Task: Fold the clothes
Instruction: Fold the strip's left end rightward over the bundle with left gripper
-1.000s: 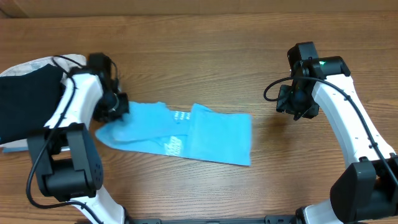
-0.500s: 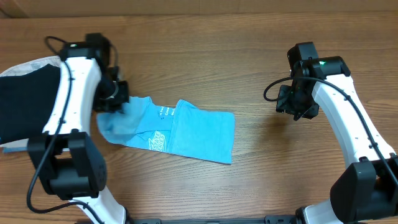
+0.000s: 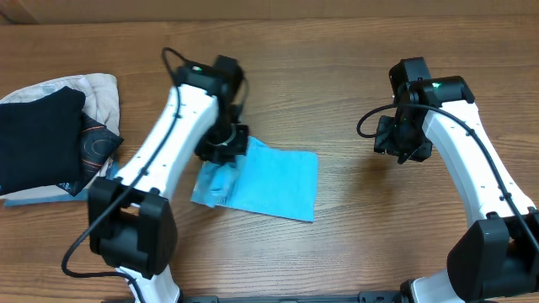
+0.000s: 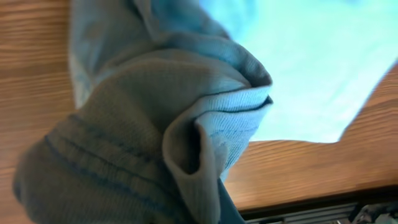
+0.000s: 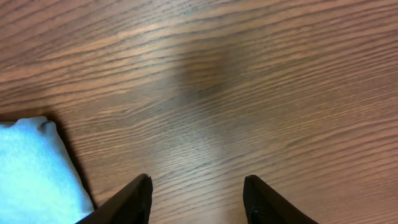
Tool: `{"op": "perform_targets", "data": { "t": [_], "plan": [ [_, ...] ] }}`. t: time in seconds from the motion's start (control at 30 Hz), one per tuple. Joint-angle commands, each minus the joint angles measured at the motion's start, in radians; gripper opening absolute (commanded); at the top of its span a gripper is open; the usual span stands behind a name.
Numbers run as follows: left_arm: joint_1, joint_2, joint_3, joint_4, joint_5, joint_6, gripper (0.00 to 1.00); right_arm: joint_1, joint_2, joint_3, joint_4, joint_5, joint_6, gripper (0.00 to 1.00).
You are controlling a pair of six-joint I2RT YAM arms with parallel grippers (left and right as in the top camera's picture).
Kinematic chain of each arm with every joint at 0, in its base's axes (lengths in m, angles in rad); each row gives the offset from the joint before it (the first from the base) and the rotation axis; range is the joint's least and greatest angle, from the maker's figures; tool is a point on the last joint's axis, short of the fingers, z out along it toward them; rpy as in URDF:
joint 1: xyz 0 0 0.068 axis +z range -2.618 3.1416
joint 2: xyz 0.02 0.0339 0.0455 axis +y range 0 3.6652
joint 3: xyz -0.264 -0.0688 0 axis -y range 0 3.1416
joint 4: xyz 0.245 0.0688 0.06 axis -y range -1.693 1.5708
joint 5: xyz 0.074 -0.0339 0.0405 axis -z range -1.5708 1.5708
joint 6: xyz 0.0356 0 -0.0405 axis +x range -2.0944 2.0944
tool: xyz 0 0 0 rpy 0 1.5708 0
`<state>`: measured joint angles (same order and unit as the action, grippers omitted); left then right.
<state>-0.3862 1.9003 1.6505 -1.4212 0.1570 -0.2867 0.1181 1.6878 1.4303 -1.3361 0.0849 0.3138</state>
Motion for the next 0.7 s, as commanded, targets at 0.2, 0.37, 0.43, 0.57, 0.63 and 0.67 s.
{"op": "perform_targets", "data": {
  "t": [0.2,0.37,0.43,0.57,0.63,0.67],
  "plan": [
    [-0.174,0.003,0.021,0.118,-0.063,-0.217,0.06,-0.002,-0.012,0.013,-0.021,0.000,-0.003,0.51],
    [-0.206,0.003,0.021,0.164,-0.062,-0.278,0.06,-0.002,-0.012,0.013,-0.024,0.000,-0.008,0.51],
    [-0.214,0.003,0.021,0.167,-0.063,-0.279,0.06,-0.002,-0.012,0.013,-0.024,0.000,-0.008,0.51],
    [-0.219,0.003,0.021,0.174,-0.062,-0.296,0.07,-0.002,-0.012,0.013,-0.024,0.000,-0.008,0.51],
    [-0.219,0.003,0.021,0.188,-0.048,-0.298,0.07,-0.002,-0.012,0.013,-0.024,0.000,-0.008,0.51],
    [-0.220,0.003,0.021,0.196,-0.035,-0.298,0.07,-0.002,-0.012,0.013,-0.024,0.000,-0.008,0.51]
  ]
}}
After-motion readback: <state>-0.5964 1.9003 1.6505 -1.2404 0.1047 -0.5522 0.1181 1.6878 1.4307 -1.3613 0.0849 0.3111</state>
